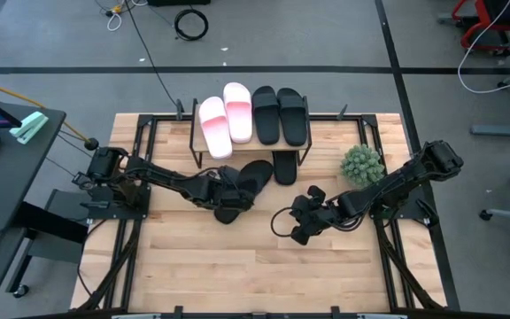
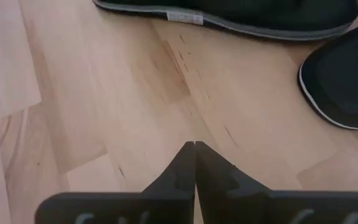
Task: Pick and place slides into the shelf
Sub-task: Put the left flip flop under the shelf
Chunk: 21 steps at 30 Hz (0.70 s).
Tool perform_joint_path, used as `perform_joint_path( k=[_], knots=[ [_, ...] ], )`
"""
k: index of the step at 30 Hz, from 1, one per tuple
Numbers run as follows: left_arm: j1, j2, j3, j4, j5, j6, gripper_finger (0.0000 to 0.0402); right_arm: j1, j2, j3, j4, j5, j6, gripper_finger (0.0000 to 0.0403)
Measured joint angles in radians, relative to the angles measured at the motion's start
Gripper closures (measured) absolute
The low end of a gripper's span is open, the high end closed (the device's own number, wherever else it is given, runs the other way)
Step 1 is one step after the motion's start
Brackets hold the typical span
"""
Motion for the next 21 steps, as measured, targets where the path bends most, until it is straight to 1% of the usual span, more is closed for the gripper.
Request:
perform_joint_path(
  k=[4,7,10,14,16,18,19,21],
  knots=[
    [0.0,0.0,0.0,0.001,0.038,0.029,0.0261,0.005,0.0,0.0,0.0,0.0,0.004,0.0393],
    [-0.006,-0.005,0.0,0.005,0.144,0.117,0.0259,0.008,0.0,0.0,0.0,-0.001,0.01,0.0393],
    [-0.021,-0.007,0.0,0.005,0.268,0.21,0.0275,0.013,0.0,0.0,0.0,-0.001,0.01,0.0393],
    [-0.056,-0.007,0.001,-0.013,0.39,0.327,0.0322,0.013,0.0,0.0,0.0,-0.001,0.01,0.0392],
    [-0.077,-0.007,0.001,-0.053,0.395,0.368,0.0355,0.013,0.0,0.0,0.0,-0.001,0.01,0.0393],
    [-0.093,-0.007,0.001,-0.11,0.38,0.37,0.0387,0.013,0.0,0.0,0.0,0.002,0.01,0.0393],
    [-0.1,-0.007,0.001,-0.143,0.354,0.358,0.0393,0.013,0.0,0.0,0.0,0.007,0.011,0.0393],
    [-0.11,-0.007,0.001,-0.208,0.29,0.313,0.0391,0.013,0.0,0.0,0.0,0.023,0.011,0.0393]
  ],
)
